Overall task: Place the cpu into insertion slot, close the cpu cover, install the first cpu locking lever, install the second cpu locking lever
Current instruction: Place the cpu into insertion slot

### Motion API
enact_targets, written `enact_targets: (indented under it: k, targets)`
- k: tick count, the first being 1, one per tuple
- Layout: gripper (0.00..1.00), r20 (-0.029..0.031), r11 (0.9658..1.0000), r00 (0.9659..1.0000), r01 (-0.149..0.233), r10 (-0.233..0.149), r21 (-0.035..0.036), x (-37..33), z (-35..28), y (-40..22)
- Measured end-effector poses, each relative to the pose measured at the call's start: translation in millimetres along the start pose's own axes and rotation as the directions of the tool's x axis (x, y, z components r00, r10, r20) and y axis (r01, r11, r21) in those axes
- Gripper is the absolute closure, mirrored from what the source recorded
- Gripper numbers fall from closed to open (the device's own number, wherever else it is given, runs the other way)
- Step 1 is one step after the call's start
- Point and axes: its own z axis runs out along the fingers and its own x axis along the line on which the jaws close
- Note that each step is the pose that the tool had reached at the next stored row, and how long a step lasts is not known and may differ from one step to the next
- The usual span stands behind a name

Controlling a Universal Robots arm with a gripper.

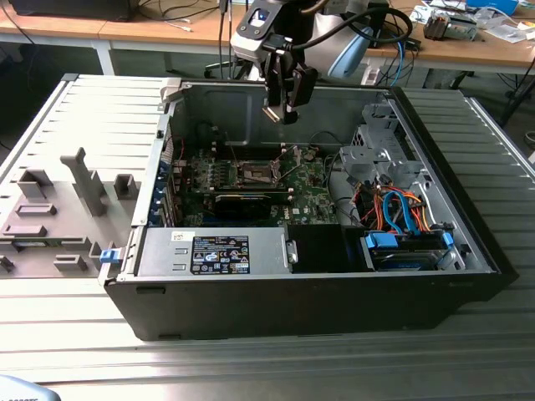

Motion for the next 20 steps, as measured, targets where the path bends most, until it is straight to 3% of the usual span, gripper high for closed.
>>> enact_targets:
  k: [20]
  targets:
    - [0.45,0.0028,0.9999,0.9999,-0.011,0.011,0.0018,0.0,0.1,0.0]
